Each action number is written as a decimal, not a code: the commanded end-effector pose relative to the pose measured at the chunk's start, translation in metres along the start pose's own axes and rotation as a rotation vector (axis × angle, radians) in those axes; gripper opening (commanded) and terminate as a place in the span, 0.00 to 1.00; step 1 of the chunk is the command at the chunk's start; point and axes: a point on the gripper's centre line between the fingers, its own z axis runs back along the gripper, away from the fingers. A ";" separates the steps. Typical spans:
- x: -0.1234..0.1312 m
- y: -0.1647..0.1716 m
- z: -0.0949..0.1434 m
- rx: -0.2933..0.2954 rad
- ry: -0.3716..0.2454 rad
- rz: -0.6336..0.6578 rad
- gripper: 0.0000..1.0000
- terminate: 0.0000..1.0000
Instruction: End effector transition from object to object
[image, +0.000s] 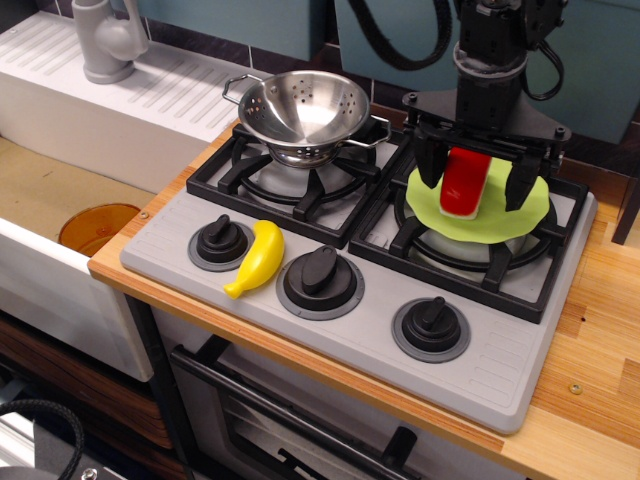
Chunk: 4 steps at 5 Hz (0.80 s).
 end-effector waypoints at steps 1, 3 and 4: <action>0.000 0.000 0.000 0.000 0.000 0.000 1.00 0.00; -0.002 0.002 0.049 0.050 0.043 0.028 1.00 0.00; -0.005 0.003 0.064 0.065 0.064 0.034 1.00 0.00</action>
